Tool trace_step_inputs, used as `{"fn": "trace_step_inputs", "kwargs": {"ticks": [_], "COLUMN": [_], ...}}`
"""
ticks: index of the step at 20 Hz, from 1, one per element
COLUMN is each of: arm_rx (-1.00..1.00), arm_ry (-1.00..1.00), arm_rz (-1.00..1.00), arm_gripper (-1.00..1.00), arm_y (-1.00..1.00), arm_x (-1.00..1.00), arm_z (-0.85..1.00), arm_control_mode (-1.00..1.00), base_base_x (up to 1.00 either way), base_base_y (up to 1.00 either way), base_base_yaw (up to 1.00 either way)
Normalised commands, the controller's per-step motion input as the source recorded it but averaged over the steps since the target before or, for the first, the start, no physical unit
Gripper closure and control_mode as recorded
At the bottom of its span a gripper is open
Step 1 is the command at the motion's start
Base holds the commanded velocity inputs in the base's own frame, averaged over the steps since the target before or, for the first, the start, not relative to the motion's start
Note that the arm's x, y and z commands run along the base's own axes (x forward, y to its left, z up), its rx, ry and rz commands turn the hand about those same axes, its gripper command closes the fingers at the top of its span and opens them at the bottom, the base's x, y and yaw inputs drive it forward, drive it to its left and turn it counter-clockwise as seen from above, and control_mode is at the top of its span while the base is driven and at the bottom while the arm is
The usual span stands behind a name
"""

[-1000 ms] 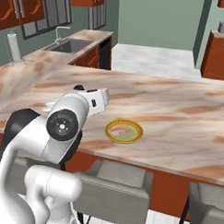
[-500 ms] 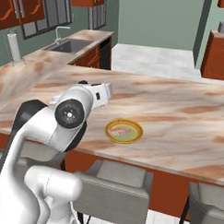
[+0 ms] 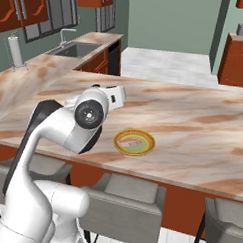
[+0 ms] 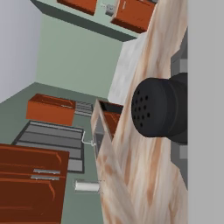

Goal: Retrieve the shaker from the cabinet and place it next the steak on a plate on the dining table.

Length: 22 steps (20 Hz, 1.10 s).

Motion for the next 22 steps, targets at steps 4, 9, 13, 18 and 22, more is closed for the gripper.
{"fn": "trace_step_inputs", "kwargs": {"ticks": [4,9,13,18,22], "arm_rx": [0.00,0.00,0.00,0.00,0.01], "arm_ry": [0.00,0.00,0.00,0.00,0.00], "arm_rz": [0.05,0.04,0.05,0.13,0.18], "arm_gripper": [1.00,1.00,1.00,1.00,1.00], "arm_y": [-0.10,-0.30,-0.51,-0.63,-0.59], "arm_x": [0.30,0.31,0.29,0.21,0.11], "arm_z": [-0.17,-0.24,-0.20,-0.12,-0.14], "arm_control_mode": [-1.00,-1.00,-1.00,-1.00,-1.00], "base_base_x": [0.00,0.00,0.00,0.00,0.00], "base_base_y": [0.00,0.00,0.00,0.00,0.00], "base_base_yaw": [0.00,0.00,0.00,0.00,0.00]}}
